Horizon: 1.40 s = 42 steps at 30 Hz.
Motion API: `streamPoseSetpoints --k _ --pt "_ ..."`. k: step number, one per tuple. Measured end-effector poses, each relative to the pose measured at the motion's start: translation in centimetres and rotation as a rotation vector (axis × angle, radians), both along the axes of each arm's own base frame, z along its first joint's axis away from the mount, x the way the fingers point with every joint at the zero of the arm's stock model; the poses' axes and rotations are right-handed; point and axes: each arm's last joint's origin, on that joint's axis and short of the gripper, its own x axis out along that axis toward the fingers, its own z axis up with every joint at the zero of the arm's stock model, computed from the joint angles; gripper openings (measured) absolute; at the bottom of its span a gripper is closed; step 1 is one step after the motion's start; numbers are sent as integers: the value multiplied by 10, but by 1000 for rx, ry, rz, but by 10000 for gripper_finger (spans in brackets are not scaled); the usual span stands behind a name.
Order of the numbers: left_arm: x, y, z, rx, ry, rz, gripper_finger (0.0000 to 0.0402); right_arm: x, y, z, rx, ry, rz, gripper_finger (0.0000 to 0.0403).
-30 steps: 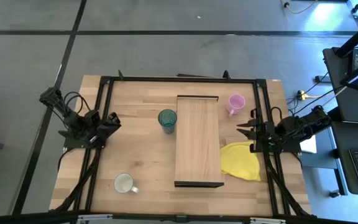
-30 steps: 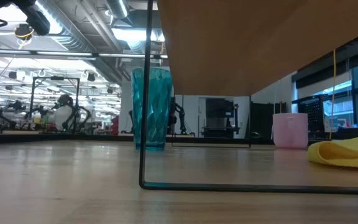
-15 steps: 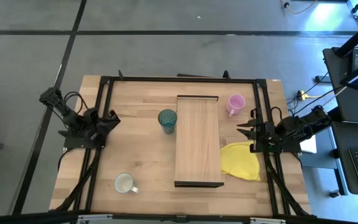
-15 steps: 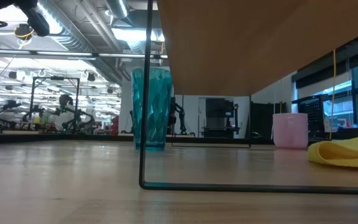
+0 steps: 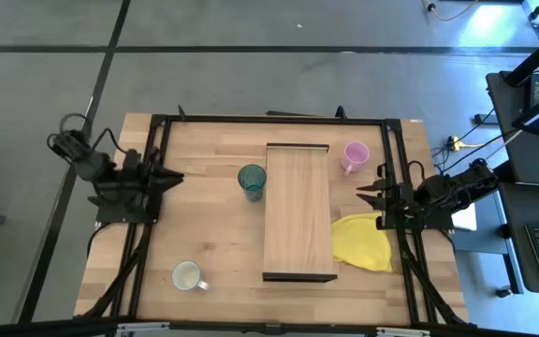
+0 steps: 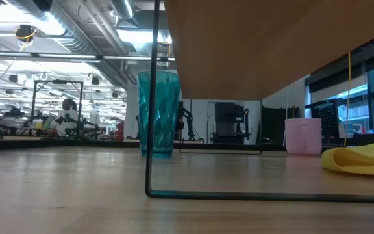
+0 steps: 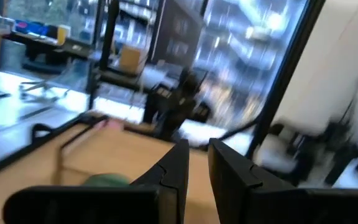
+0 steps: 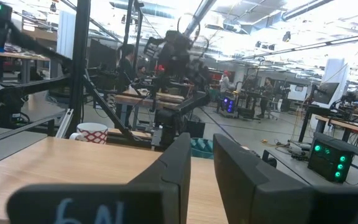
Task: Stack small to large cups/mugs on shelf
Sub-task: Put the blue cup on the shelf
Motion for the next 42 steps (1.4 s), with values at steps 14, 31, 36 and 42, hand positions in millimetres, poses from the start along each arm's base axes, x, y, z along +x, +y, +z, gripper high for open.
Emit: streamPoseSetpoints --k 14,31,36,42 --pt "67 -13 69 560 541 -7 55 0 0 0 0 0 0 71" --pt "198 68 60 606 1190 -264 55 0 0 0 0 0 0 71" --pt "211 75 46 613 1249 -293 57 0 0 0 0 0 0 71" --pt "216 75 49 638 1198 -279 91 0 0 0 0 0 0 71"
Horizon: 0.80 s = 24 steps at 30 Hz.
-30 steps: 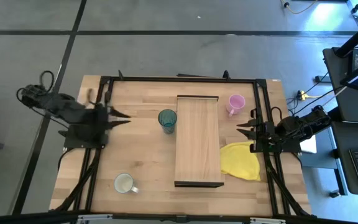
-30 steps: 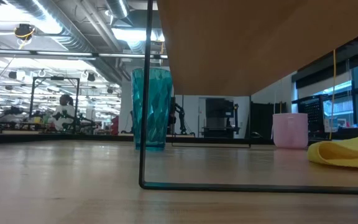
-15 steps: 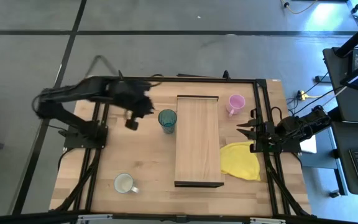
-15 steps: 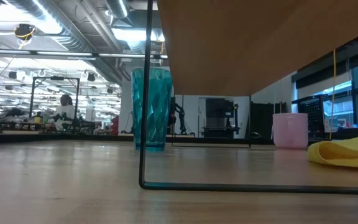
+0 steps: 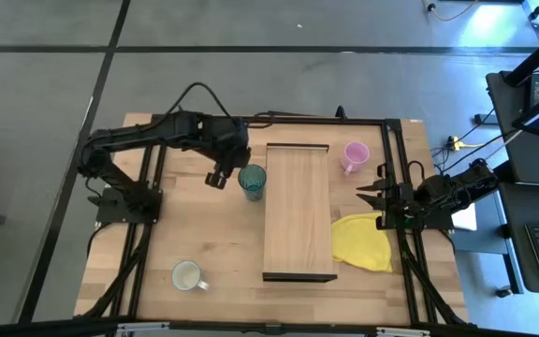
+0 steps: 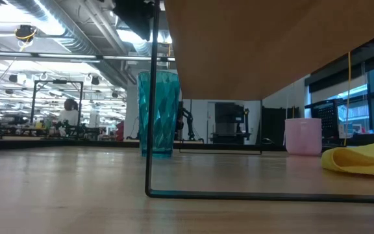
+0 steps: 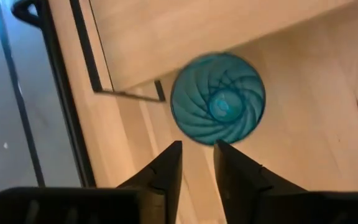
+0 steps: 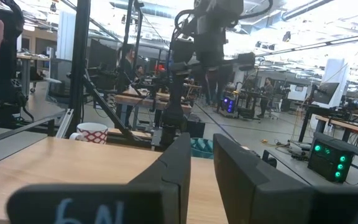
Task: Stack small to large cups/mugs on shelf
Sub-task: Put the blue cup on the shelf
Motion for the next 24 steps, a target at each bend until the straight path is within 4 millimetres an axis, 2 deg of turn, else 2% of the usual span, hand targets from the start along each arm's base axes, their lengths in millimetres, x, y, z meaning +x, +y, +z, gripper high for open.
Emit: streamPoseSetpoints --k 4,9,15,24 --pt "4 -6 -1 -5 -4 -24 119 0 0 0 0 0 0 71" --pt "14 -12 -19 -16 54 -41 140 0 0 0 0 0 0 71" --pt "25 -21 -42 -23 131 -80 143 0 0 -1 -3 5 0 71" --pt "35 -28 -55 -27 173 -101 142 0 0 -1 -3 7 0 71"
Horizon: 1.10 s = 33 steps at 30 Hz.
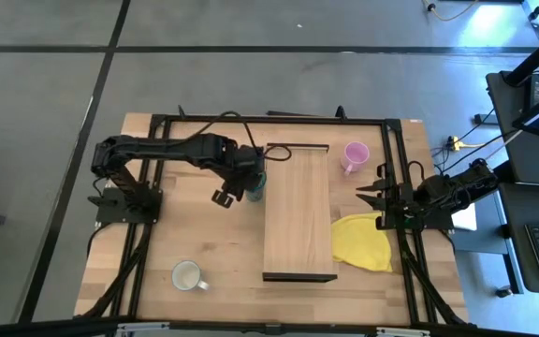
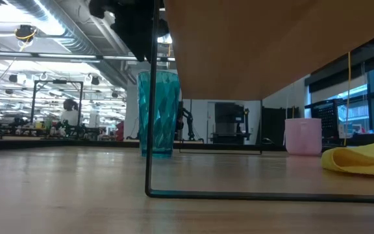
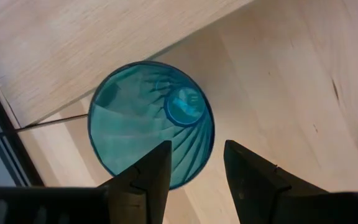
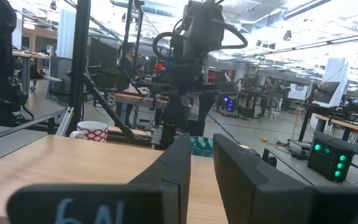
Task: Stack small to large cups/mugs on shelf
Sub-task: Put the blue cup on the shelf
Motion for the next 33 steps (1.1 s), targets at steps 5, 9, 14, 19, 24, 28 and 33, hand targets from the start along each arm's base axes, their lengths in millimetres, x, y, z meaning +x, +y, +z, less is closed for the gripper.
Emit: streamPoseSetpoints --k 5,9,14,19,24,28,33 --pt "0 0 0 -9 0 27 140 0 0 0 0 0 0 71" --pt "-2 -2 -9 -63 25 48 140 0 0 0 0 0 0 71" --pt "-6 -4 -29 -59 83 91 140 0 0 0 0 0 0 71" --pt "-2 -2 -34 -27 45 109 140 0 0 0 0 0 0 71" --pt "3 -2 -32 -22 -9 104 140 0 0 0 0 0 0 71" --pt "4 -2 -32 -20 -18 95 140 0 0 0 0 0 0 71" --pt "5 0 -37 -21 -37 101 140 0 0 0 0 0 0 71"
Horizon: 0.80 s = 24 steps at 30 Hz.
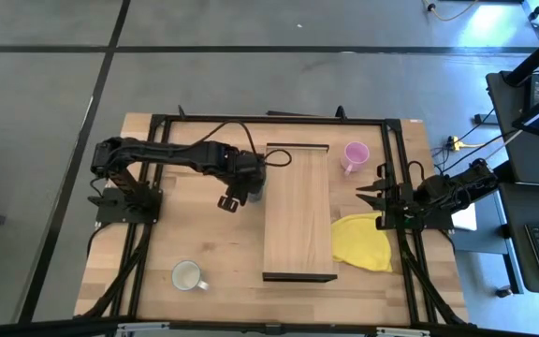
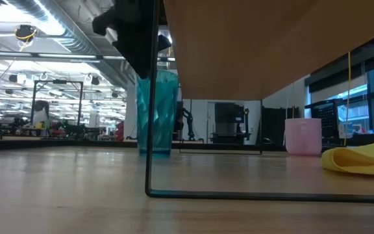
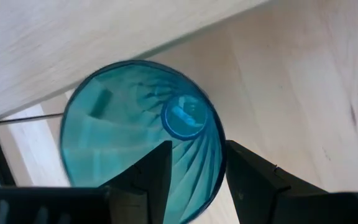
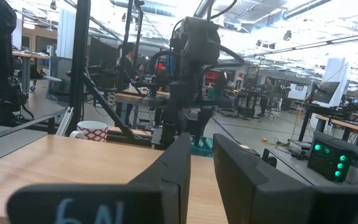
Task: Stack small to large cups/mugs on shelf
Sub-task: Put the blue cup on the shelf
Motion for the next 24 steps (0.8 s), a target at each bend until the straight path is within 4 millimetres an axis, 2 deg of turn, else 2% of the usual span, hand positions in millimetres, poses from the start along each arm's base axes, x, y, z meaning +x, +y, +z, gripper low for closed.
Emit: streamPoseSetpoints --k 5,11,15,20,24 --pt "-4 0 -18 -6 42 2 140 0 0 0 0 0 0 71" --pt "-5 0 -21 21 51 28 132 0 0 0 0 0 0 71" --pt "-5 0 -20 48 51 35 97 0 0 0 0 0 0 71" --pt "-7 -3 -18 52 56 28 21 0 0 0 0 0 0 71" --pt "-7 -8 -8 65 44 20 12 0 0 0 0 0 0 71"
